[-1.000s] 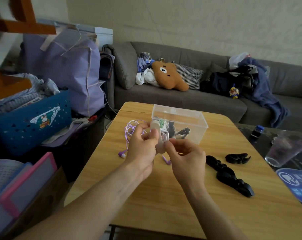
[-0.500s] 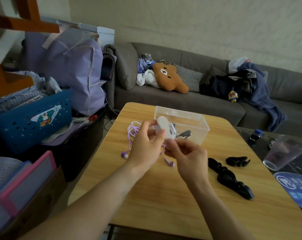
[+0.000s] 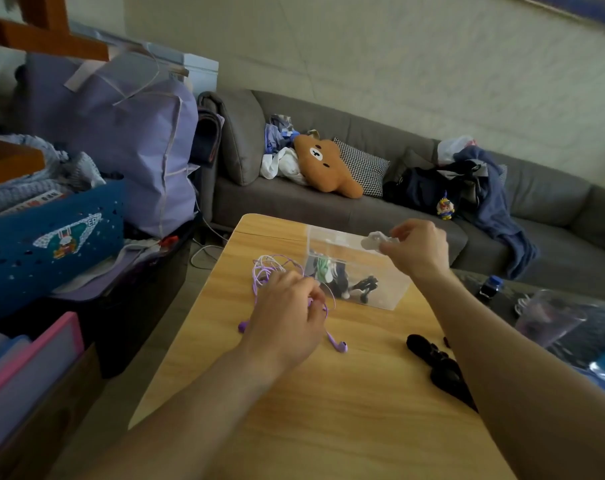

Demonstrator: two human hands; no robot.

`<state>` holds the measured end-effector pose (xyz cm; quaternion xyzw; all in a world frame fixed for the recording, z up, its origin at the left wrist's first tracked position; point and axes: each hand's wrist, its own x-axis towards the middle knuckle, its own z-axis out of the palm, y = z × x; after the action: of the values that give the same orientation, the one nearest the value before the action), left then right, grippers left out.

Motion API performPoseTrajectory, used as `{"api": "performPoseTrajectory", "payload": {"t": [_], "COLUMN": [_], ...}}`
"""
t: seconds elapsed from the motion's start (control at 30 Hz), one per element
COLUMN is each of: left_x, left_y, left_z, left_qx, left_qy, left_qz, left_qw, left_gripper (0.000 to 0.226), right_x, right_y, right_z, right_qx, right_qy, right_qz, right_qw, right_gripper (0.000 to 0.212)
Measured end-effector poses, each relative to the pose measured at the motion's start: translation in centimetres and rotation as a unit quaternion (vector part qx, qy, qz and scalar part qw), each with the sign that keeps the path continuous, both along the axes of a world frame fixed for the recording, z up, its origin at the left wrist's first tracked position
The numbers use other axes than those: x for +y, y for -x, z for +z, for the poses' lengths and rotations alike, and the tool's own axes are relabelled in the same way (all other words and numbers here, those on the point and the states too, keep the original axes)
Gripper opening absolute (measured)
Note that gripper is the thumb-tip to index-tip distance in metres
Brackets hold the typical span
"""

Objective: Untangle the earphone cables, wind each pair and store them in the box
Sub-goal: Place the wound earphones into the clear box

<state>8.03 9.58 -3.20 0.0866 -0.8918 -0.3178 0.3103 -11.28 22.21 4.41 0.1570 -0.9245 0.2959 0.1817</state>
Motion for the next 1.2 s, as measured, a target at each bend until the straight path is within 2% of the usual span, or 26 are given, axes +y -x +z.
{"api": "performPoseTrajectory", "payload": {"t": [0.07,0.17,0.23,0.33,0.4,0.47,0.53,0.57,0.63,0.67,0.73,0.77,0.8,0.87,1.0,1.1,1.2], "left_x": [-0.7,-1.8,-2.2,-2.7,-2.9,-2.9,-2.8,-2.8,-2.9,-2.8,-2.4,-2.1,-2.0,-2.1,-4.0,-5.2,-4.4], "left_y": [-0.3,-0.8,-1.0,-1.1,-1.0,-0.9,-0.8,-0.7,-0.5,-0.5,-0.6,-0.7,-0.7,-1.0,-1.1,-1.2,-1.1], "left_z": [-0.1,-0.5,-0.9,-1.1,-1.4,-1.8,-2.1,-2.2,-2.3,-2.1,-1.6,-1.4,-1.2,-0.7,-0.5,-0.5,-0.3], "left_qx": [-0.021,-0.121,-0.207,-0.268,-0.264,-0.266,-0.268,-0.254,-0.199,-0.178,-0.156,-0.150,-0.138,-0.103,-0.051,-0.094,-0.168], "left_qy": [0.036,0.073,0.075,0.054,0.057,0.059,0.068,0.059,0.031,0.017,-0.023,-0.057,-0.104,-0.195,-0.170,-0.167,-0.099], "left_qz": [0.025,0.076,0.101,0.104,0.081,0.057,0.049,0.053,0.053,0.049,0.029,0.018,0.013,0.037,0.133,0.164,0.190], "left_qw": [0.999,0.987,0.970,0.956,0.959,0.960,0.960,0.964,0.978,0.983,0.987,0.987,0.985,0.975,0.975,0.968,0.962], "left_gripper": [0.012,0.020,0.033,0.046,0.054,0.065,0.068,0.063,0.040,0.028,0.016,0.017,0.018,0.016,0.022,0.027,0.045], "right_x": [-1.1,-2.7,-3.7,-4.3,-3.8,-3.2,-2.8,-2.8,-2.7,-2.5,-1.7,-1.4,-1.1,-0.7,0.2,1.0,1.8], "right_y": [0.8,1.9,2.2,1.8,0.5,-1.6,-4.6,-6.2,-8.7,-9.6,-10.8,-11.0,-10.9,-10.8,-10.3,-10.5,-10.7], "right_z": [-0.6,-2.0,-2.7,-2.5,-2.0,-1.7,-2.1,-2.8,-5.6,-7.3,-10.2,-11.2,-11.5,-11.0,-9.7,-8.3,-6.1], "right_qx": [-0.023,-0.107,-0.167,-0.164,-0.113,0.025,0.124,0.133,0.102,0.058,-0.031,-0.048,-0.044,-0.071,-0.124,-0.077,-0.056], "right_qy": [-0.032,-0.101,-0.157,-0.199,-0.141,-0.026,0.059,0.074,0.060,0.025,-0.069,-0.091,-0.093,-0.065,-0.019,0.096,0.188], "right_qz": [-0.011,-0.014,0.004,0.024,0.050,0.089,0.124,0.143,0.185,0.195,0.206,0.209,0.210,0.207,0.193,0.183,0.197], "right_qw": [0.999,0.989,0.973,0.966,0.982,0.995,0.983,0.978,0.976,0.979,0.976,0.972,0.972,0.974,0.973,0.975,0.961], "right_gripper": [0.027,0.027,0.053,0.074,0.068,0.053,0.040,0.034,0.016,0.007,0.033,0.035,0.028,0.009,0.008,0.015,0.022]}}
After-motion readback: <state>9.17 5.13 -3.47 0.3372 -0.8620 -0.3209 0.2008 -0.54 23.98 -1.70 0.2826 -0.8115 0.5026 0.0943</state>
